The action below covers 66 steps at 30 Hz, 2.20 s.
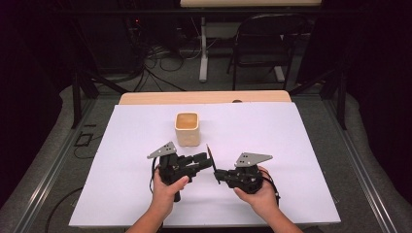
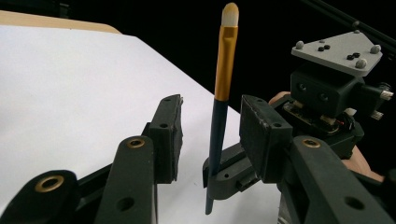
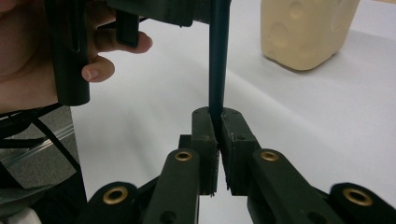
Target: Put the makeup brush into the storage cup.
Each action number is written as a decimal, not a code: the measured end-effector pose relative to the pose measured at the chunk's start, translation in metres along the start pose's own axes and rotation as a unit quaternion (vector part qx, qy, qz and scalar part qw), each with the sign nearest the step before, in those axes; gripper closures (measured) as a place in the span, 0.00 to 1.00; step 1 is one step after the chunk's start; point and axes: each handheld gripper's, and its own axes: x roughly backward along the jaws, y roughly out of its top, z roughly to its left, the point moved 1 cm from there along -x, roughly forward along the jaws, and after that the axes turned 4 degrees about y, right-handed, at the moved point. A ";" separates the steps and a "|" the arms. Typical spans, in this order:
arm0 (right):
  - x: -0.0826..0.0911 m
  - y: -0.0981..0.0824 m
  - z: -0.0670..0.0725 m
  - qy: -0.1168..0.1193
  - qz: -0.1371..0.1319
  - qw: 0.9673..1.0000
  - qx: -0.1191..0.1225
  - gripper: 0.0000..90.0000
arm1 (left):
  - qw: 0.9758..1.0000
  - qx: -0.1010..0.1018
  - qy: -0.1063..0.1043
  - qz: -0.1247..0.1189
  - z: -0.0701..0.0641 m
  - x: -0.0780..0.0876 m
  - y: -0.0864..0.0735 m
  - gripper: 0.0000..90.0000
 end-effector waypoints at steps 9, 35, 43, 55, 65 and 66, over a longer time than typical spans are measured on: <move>-0.003 -0.002 0.003 0.002 0.010 1.000 0.006 0.94 | 1.000 -0.001 -0.001 -0.001 -0.001 0.000 0.000 0.69; -0.009 -0.004 0.007 0.011 0.021 1.000 0.012 0.94 | 1.000 0.001 0.001 -0.002 -0.002 0.002 0.002 0.83; -0.009 -0.004 0.007 0.011 0.022 1.000 0.014 0.94 | 1.000 0.003 0.002 -0.003 -0.002 0.002 0.002 0.86; -0.010 -0.005 0.007 0.012 0.023 1.000 0.014 0.94 | 1.000 0.006 0.001 -0.003 -0.002 0.003 0.002 0.90; -0.010 -0.005 0.007 0.013 0.025 1.000 0.013 0.94 | 1.000 0.006 0.002 -0.002 -0.002 0.003 0.002 0.92; -0.010 -0.005 0.007 0.013 0.025 1.000 0.013 0.94 | 1.000 0.007 0.002 -0.002 -0.002 0.003 0.002 0.92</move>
